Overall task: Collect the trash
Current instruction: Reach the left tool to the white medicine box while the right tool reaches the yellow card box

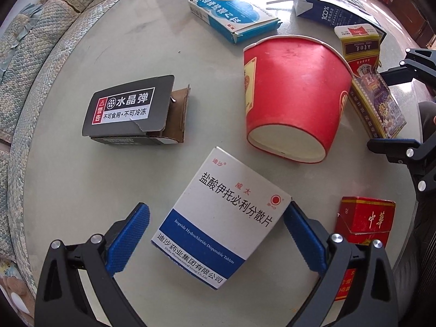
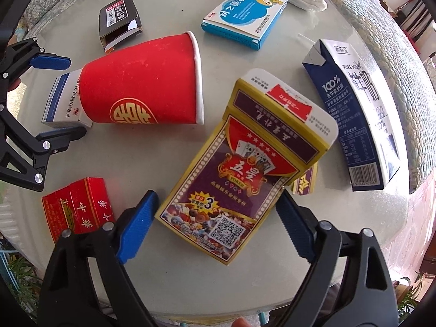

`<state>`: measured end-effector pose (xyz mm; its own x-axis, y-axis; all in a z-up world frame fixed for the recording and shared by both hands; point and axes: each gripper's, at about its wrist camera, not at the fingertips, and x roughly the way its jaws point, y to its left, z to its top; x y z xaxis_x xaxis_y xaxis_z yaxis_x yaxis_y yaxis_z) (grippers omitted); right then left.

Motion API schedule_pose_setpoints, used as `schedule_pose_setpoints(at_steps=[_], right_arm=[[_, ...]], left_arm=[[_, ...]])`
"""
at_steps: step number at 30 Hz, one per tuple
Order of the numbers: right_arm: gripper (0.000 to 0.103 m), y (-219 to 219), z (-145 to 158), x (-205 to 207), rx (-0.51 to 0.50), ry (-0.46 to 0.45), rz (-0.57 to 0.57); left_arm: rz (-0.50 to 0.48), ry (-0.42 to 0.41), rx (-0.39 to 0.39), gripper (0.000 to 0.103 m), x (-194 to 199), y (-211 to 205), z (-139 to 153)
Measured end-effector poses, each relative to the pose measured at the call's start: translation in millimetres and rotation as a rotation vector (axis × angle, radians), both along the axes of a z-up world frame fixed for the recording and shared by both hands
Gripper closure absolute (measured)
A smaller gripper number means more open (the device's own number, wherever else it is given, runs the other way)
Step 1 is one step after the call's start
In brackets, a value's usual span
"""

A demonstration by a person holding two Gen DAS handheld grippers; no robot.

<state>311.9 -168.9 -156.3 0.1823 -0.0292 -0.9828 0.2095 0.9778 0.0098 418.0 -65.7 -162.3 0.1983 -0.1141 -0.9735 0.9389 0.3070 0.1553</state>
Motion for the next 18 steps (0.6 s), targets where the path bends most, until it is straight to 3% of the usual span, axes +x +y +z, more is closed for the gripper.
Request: schedule_pose_setpoints(at_steps=[3, 6, 11, 18], right_arm=[[0.026, -1, 3, 0, -0.001, -0.005, -0.001], [0.029, -3, 4, 1, 0.001, -0.008, 0.003], [0.033, -15, 6, -3, 0.016, -0.014, 0.014], [0.035, -26, 6, -11, 0.022, -0.029, 0.013]], left_arm=[[-0.019, 0.026, -0.009, 0.023, 0, -2, 3], [-0.021, 0.020, -0.008, 0.028, -2, -4, 4], [-0.001, 0.014, -0.013, 0.031, -2, -4, 5], [0.128, -0.015, -0.044, 0.033, 2, -1, 7]])
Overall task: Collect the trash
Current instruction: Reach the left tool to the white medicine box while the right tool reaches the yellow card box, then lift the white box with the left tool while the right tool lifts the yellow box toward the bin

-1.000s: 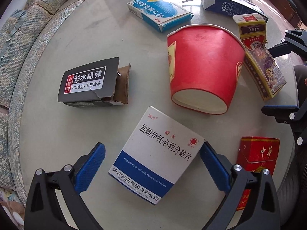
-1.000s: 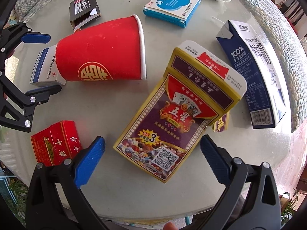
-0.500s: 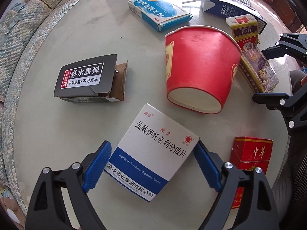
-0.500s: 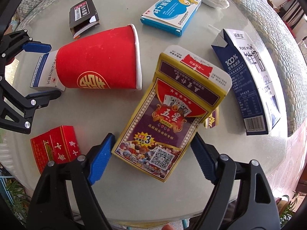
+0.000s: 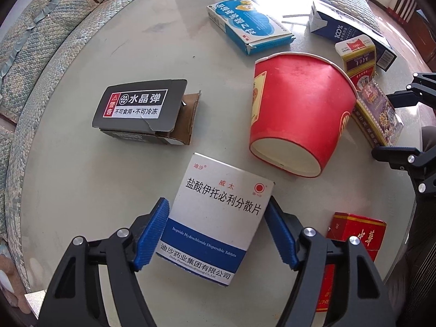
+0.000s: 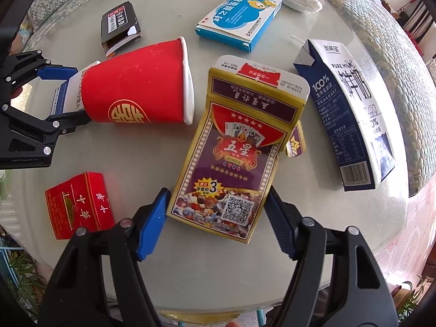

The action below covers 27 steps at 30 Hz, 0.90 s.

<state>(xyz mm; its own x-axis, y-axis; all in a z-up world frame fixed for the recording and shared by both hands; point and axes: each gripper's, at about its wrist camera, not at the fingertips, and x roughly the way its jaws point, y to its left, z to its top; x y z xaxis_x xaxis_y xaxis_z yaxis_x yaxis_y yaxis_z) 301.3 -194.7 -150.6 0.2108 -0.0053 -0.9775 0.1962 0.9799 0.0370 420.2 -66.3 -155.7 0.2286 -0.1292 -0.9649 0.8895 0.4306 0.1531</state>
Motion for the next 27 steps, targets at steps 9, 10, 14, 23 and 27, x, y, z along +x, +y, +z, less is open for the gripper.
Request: schedule_pose_setpoints(at_steps=[9, 10, 14, 23, 27], right_arm=[[0.035, 10, 5, -19, 0.018, -0.007, -0.003], [0.035, 10, 6, -19, 0.018, -0.009, -0.002], [0.035, 2, 8, -14, 0.019, -0.021, -0.005], [0.035, -1, 19, -23, 0.028, -0.046, -0.006], [0.035, -2, 23, -27, 0.033, -0.057, -0.013]], left_arm=[[0.091, -0.031, -0.011, 0.036, -5, 8, 5], [0.103, -0.026, -0.009, 0.036, -3, 8, 6], [0.138, -0.036, -0.024, 0.036, -8, 8, 15], [0.290, -0.047, -0.034, 0.037, -5, 11, 24], [0.398, -0.048, -0.061, 0.037, -5, 18, 28]])
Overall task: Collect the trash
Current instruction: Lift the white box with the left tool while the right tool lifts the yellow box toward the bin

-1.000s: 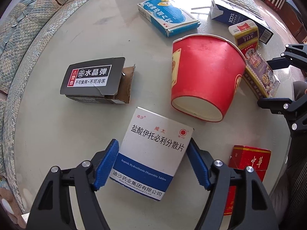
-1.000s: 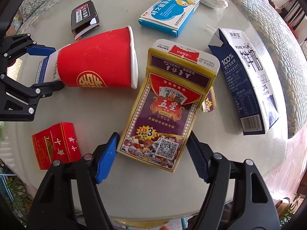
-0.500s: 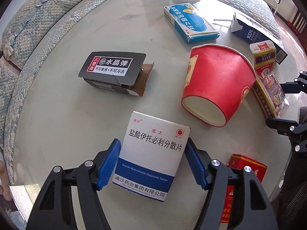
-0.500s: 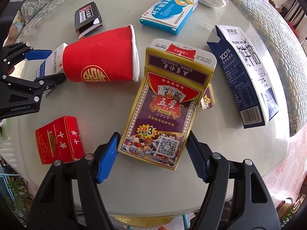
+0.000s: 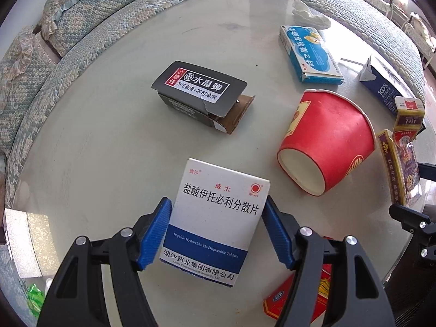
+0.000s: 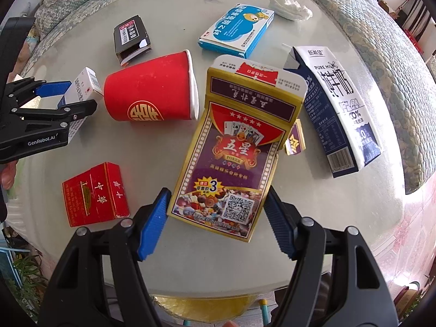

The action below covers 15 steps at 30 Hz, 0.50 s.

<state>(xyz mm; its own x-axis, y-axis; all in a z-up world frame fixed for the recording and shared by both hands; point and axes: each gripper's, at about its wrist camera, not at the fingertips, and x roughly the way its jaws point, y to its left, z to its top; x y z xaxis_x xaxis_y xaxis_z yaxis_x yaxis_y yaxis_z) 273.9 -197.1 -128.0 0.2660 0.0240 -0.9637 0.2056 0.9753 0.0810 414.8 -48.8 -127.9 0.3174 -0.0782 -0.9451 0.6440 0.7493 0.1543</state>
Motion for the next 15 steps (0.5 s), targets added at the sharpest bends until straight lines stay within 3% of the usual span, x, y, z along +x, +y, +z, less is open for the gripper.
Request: schedule_pose_setpoints(at_steps=[7, 15], right_arm=[[0.035, 6, 13, -8, -0.017, -0.036, 0.005], [0.035, 14, 36, -26, -0.034, -0.094, 0.026]], left_arm=[[0.153, -0.033, -0.049, 0.037, -21, 8, 11], [0.255, -0.110, -0.118, 0.037, -65, 19, 39]])
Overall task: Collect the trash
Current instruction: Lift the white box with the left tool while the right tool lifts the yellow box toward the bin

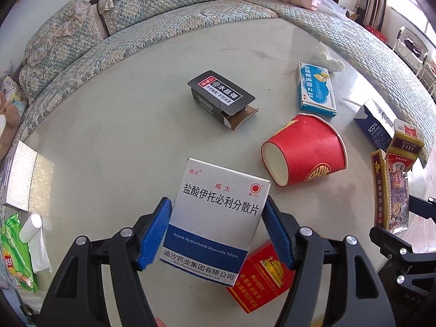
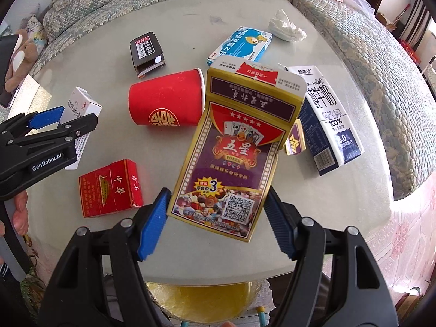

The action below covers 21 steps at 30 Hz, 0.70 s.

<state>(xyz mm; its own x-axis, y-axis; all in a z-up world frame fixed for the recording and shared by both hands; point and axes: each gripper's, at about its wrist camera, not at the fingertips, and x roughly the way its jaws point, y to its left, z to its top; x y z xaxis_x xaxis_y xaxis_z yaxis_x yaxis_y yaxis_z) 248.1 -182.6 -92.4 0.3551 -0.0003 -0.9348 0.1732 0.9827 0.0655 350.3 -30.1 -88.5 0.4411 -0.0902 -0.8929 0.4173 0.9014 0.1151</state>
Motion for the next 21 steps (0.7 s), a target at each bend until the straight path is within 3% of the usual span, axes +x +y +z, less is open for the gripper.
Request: schedule_pose_setpoints(at_steps=[10, 15, 21], right_arm=[[0.035, 10, 26, -49, -0.005, -0.077, 0.055], [0.035, 15, 26, -85, -0.008, -0.098, 0.088], [0.035, 24, 14, -125, -0.009, -0.093, 0.127]], left_arm=[[0.124, -0.071, -0.056, 0.037, -78, 26, 31], [0.174, -0.109, -0.054, 0.036, -126, 38, 35], [0.224, -0.098, -0.084, 0.036, -179, 48, 26]])
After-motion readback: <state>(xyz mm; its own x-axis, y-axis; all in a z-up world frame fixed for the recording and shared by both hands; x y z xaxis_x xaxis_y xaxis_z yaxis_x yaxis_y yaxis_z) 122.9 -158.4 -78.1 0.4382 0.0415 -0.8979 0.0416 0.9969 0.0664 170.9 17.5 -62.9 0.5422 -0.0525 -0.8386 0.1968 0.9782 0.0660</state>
